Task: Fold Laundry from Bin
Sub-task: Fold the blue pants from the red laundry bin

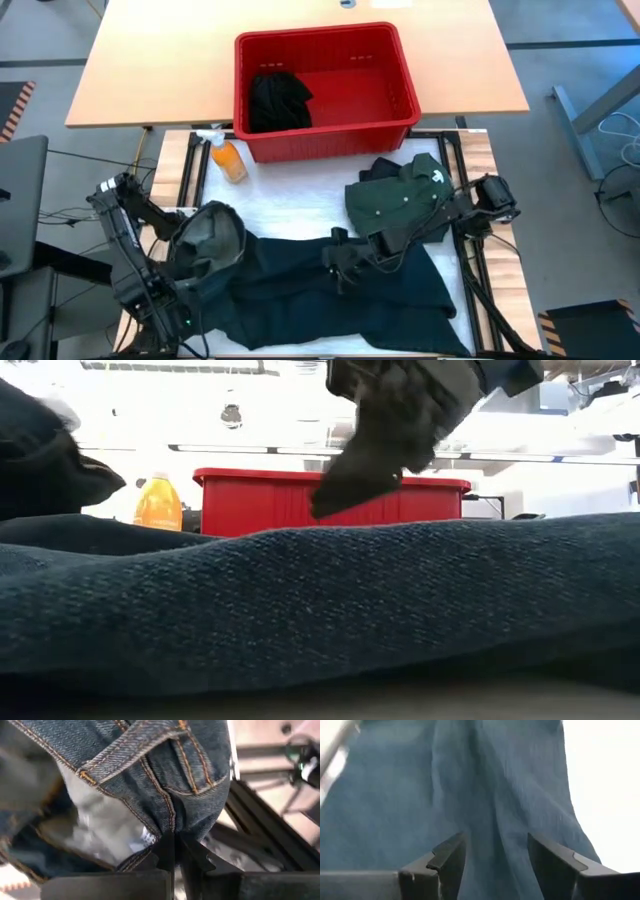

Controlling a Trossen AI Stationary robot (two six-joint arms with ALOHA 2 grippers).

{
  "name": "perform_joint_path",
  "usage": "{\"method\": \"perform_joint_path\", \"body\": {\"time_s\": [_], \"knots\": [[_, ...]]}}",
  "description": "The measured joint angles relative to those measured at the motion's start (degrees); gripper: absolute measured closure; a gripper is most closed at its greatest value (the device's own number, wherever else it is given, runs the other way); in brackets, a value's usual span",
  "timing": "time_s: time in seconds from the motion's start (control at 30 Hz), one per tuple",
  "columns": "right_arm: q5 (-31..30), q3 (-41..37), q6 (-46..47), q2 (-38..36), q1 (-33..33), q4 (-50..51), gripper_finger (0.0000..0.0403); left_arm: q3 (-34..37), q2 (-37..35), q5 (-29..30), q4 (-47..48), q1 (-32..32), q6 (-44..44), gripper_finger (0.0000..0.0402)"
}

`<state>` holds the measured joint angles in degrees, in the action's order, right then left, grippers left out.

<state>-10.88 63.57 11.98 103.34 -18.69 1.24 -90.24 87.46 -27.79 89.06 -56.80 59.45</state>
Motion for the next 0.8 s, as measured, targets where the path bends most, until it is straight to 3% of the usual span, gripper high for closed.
{"method": "perform_joint_path", "body": {"time_s": [0.1, 0.27, 0.57, 0.67, 0.8], "knots": [[-1.01, 0.04, 1.15, 0.31, -0.87, 6.88, 0.0175, 0.74, 0.0, -3.55, -0.04, -1.2, 4.12, 0.0401], [0.03, -2.91, 7.72, 0.72, -1.62, 20.32, 0.0189, 0.79, 0.0, -1.96, -0.21, -3.81, 11.1, 0.0396], [-0.93, -19.6, 28.56, -9.72, -8.97, 23.27, 0.0215, 0.79, -0.01, -4.93, -1.4, -8.32, 18.66, 0.03], [-2.25, -24.52, 36.64, -15.62, -12.26, 24.12, 0.0224, 0.79, -0.92, 3.6, -2.51, -8.3, 19.53, 0.0273], [-2.67, -27.89, 46.87, -23.97, -16.01, 29.0, 0.0233, 0.79, -4.55, 23.06, -7.53, -6.26, 21.24, 0.0258]]}}
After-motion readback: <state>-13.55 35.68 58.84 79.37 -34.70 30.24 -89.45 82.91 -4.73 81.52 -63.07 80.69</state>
